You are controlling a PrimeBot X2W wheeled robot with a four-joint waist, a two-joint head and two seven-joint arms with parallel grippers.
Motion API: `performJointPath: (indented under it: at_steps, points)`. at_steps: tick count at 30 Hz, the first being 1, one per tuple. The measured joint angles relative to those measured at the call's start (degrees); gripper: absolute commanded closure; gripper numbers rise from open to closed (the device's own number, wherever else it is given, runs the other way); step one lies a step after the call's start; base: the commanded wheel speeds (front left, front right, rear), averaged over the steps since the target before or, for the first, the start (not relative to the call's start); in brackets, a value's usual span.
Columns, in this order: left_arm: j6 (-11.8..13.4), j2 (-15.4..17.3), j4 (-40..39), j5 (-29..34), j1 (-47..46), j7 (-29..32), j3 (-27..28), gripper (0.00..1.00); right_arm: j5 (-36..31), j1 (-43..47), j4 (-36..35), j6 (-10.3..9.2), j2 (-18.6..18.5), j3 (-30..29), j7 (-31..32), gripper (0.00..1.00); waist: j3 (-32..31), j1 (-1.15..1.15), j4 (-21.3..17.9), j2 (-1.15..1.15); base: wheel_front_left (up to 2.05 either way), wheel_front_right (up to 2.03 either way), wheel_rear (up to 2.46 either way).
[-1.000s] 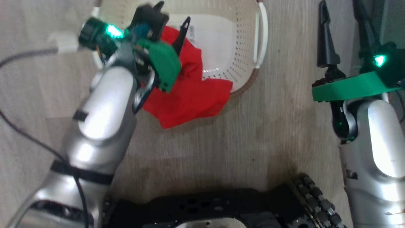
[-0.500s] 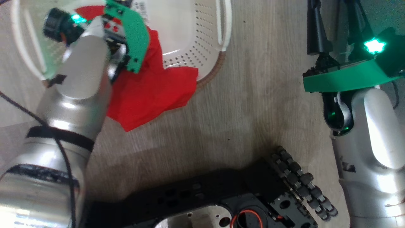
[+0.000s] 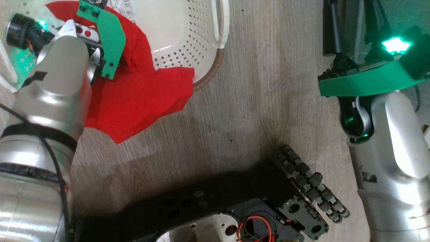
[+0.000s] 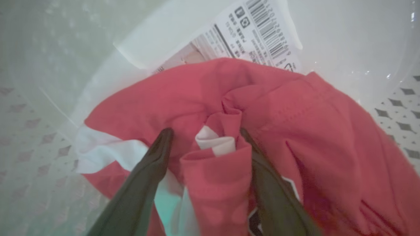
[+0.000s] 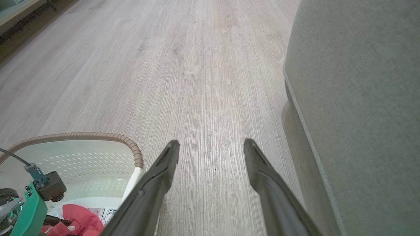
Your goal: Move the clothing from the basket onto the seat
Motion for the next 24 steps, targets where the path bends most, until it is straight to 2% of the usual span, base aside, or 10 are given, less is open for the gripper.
performJointPath:
  at_steps: [3, 4, 5, 6, 7, 10, 15, 19, 24]
  points:
    - [0.01, -0.02, 1.51, 0.19, -0.42, -0.01, -0.58, 0.0, 0.6, 0.0, -0.05, 0.0, 0.01, 0.35, 0.0, 0.0, 0.32, 0.0, -0.38, 0.0, 0.0, 0.0, 0.0]
    - [0.01, -0.01, 2.07, 0.19, -0.61, -0.01, -0.74, 0.1, 0.67, 0.0, -0.05, 0.0, 0.01, 0.41, 0.0, 0.0, 0.41, 0.0, -0.53, 0.0, 0.0, 0.0, 0.0]
    - [0.18, 0.01, 2.41, 0.2, -0.71, -0.01, -0.88, 0.61, 0.69, -0.01, -0.05, 0.0, 0.01, 0.46, 0.0, 0.0, 0.49, 0.0, -0.69, 0.0, 0.0, 0.0, 0.0]
    - [0.4, 0.01, 2.75, 0.3, -0.76, -0.03, -1.21, 0.96, 0.99, -0.03, -0.05, 0.0, 0.02, 0.54, 0.0, 0.0, 0.57, 0.0, -0.88, 0.0, 0.0, 0.0, 0.0]
    - [0.4, 0.0, 3.15, 0.53, -0.77, -0.27, -1.49, 1.0, 1.26, -0.1, -0.05, 0.0, 0.02, 0.58, 0.0, 0.0, 0.63, 0.0, -1.06, 0.0, 0.0, 0.0, 0.0]
    - [-0.11, -0.31, 3.69, 0.56, -0.75, -2.44, -1.78, 1.0, 1.58, -0.13, 0.01, 0.0, 0.05, 0.2, 0.0, 0.0, 0.51, 0.0, -1.19, 0.0, 0.0, 0.0, 0.0]
    - [-1.66, -4.25, 2.13, -3.46, -0.51, -10.94, -0.64, 1.0, -0.55, 0.18, 1.32, 0.0, 0.09, -3.5, 0.0, 0.0, -2.32, 0.0, 1.25, 0.0, 0.0, 0.0, 0.0]
    - [-2.75, -5.14, 0.18, -7.68, 0.87, -17.53, 0.33, 1.0, -3.8, 1.44, 2.07, 0.0, 0.1, -5.48, 0.0, 0.0, -6.34, 0.0, 3.44, 0.0, 0.0, 0.0, 0.0]
    - [-4.16, -5.2, -4.16, -15.8, 8.32, -25.15, -0.33, 1.0, -6.95, 5.13, 3.65, 0.0, 0.11, -7.61, 0.0, 0.0, -13.35, 0.0, 6.23, 0.0, 0.0, 0.0, 0.0]
